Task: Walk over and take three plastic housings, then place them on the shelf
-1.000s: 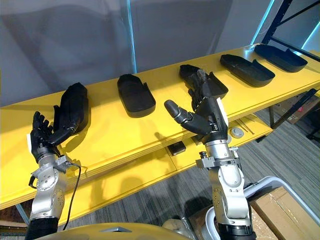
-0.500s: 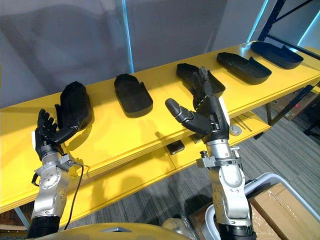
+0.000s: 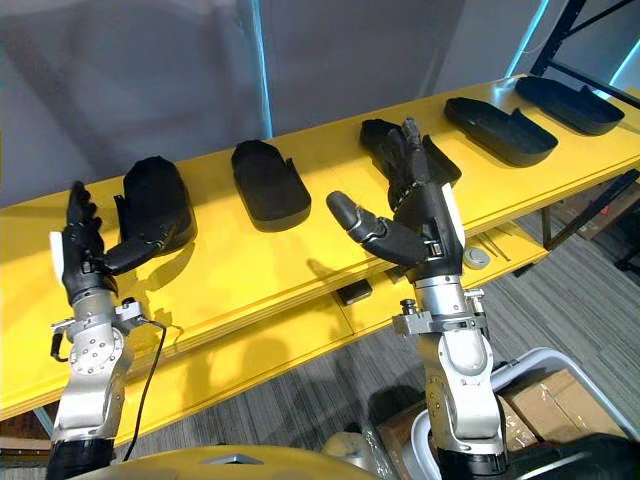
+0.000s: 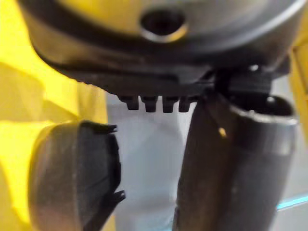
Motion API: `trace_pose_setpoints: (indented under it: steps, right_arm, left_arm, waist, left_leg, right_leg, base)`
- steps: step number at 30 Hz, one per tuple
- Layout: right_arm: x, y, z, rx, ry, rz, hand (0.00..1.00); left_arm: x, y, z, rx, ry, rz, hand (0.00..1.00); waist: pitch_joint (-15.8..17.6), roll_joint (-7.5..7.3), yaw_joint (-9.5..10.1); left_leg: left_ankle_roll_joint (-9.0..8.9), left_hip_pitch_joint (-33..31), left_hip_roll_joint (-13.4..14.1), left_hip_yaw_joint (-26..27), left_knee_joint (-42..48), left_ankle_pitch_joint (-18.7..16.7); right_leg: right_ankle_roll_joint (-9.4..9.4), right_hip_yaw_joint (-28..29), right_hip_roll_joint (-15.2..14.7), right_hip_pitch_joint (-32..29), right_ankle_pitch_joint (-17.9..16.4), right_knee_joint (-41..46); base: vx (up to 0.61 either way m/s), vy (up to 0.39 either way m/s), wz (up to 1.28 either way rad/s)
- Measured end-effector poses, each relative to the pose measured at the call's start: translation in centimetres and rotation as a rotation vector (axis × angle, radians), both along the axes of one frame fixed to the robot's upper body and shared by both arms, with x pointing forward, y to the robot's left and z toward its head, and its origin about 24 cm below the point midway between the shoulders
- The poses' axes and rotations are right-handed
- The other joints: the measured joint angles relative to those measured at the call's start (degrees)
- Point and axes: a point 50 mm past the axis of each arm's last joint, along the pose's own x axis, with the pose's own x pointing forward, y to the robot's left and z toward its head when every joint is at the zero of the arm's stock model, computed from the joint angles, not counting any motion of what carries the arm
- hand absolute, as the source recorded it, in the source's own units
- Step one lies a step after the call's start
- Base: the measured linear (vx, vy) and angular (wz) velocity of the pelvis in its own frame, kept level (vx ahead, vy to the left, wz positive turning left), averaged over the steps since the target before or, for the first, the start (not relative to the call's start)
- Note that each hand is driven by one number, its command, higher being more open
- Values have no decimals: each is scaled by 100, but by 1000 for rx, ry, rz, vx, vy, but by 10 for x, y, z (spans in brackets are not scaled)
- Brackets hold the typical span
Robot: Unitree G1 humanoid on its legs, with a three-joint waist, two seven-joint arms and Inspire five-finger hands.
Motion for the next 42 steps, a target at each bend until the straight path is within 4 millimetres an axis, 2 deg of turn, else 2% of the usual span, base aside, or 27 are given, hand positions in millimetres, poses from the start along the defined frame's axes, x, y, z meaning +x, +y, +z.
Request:
trace_pose_setpoints:
  steps: [3, 6, 9, 11, 12, 14, 19, 24, 29, 32, 35, 37, 40, 42]
  right_arm:
    - [4, 11, 3, -56, -16, 39, 100]
    - [17, 36, 16, -187, -83, 150, 100]
    - [35, 55, 22, -360, -121, 221, 100]
    - [54, 67, 18, -520, -97, 244, 100]
    - [58, 69, 16, -553, -85, 246, 100]
    - [70, 71, 9, -634, -40, 245, 100]
    - [91, 64, 14, -783, -26, 226, 100]
    - [95, 78, 26, -943, -105, 292, 100]
    - [100, 80, 12, -1032, -63, 311, 100]
    - [105, 75, 3, -1081, -12, 324, 100]
    - [107, 79, 1, -1126, -1, 360, 100]
    - [109, 81, 0, -1145, 7, 374, 100]
    - [114, 80, -1, -1165, 32, 370, 100]
    - [120, 76, -3, -1183, 70, 363, 100]
  left_arm:
    - [-7, 2, 12, 41, -51, 30, 100]
    - [-20, 8, 19, 114, -88, 84, 100]
    - [-25, 12, 26, 168, -129, 128, 100]
    - [-31, 16, 35, 226, -166, 157, 100]
    - [-34, 16, 37, 244, -174, 161, 100]
    - [-40, 20, 41, 308, -171, 164, 100]
    - [-48, 26, 36, 397, -90, 155, 100]
    - [-53, 29, 24, 404, -17, 152, 100]
    - [-54, 38, 9, 352, 11, 253, 100]
    - [-60, 48, -5, 255, 18, 376, 100]
    - [-70, 62, -31, 145, 66, 545, 100]
    - [-86, 73, -58, 29, 125, 716, 100]
    - [-102, 77, -74, -22, 143, 893, 100]
    - [-118, 82, -83, -33, 133, 1031, 100]
  waist:
    - [2, 3, 110]
    - [4, 0, 251]
    - [15, -27, 440]
    - [54, -89, 629]
    - [68, -112, 675]
    - [101, -179, 888]
    - [152, -286, 1039]
    - [171, -317, 1070]
    - [191, -342, 1161]
    - [227, -398, 1263]
    - [246, -431, 1301]
    - [259, -454, 1358]
    - [290, -516, 1396]
    - [309, -564, 1511]
  left_leg:
    - [3, -9, 3, -113, 1, 3]
    - [4, -23, 2, -333, 1, 11]
    - [20, -106, 3, -573, 2, 39]
    - [10, -172, 0, -763, 2, 81]
    - [10, -195, -5, -813, 2, 90]
    - [14, -237, -13, -922, 2, 105]
    - [24, -390, -58, -1135, 3, 184]
    - [24, -416, -59, -1196, 2, 187]
    - [24, -528, -65, -1302, 2, 217]
    - [23, -551, -71, -1341, 3, 218]
    - [23, -559, -75, -1356, 3, 218]
    - [23, -570, -76, -1370, 3, 218]
    - [19, -587, -77, -1410, 3, 224]
    - [14, -604, -80, -1439, 2, 229]
  right_leg:
    - [-2, -110, -2, 72, -28, 0]
    - [8, -340, -11, 217, -95, 1]
    - [0, -581, -11, 300, -131, 1]
    - [-14, -758, -10, 371, -158, 2]
    - [-18, -799, -10, 391, -167, 2]
    - [-25, -888, -15, 418, -189, 2]
    - [-19, -1056, -43, 419, -205, 3]
    - [-8, -1093, -44, 417, -241, 18]
    - [-3, -1205, -44, 389, -255, 22]
    - [-3, -1239, -44, 390, -258, 20]
    - [-3, -1253, -44, 391, -258, 15]
    - [-5, -1270, -44, 392, -260, 12]
    - [-13, -1309, -43, 401, -269, 13]
    - [-18, -1343, -43, 404, -278, 13]
  base:
    - [16, -13, 23]
    - [17, -20, 37]
    - [10, -21, 38]
    - [10, -22, 44]
    - [10, -14, 37]
    - [12, -11, 31]
    - [5, -9, 22]
    - [-4, -6, 2]
    - [-6, -14, 11]
    - [9, -17, 7]
    - [1, -5, 2]
    - [-6, -9, 2]
    - [-18, -15, 7]
    - [-23, -18, 7]
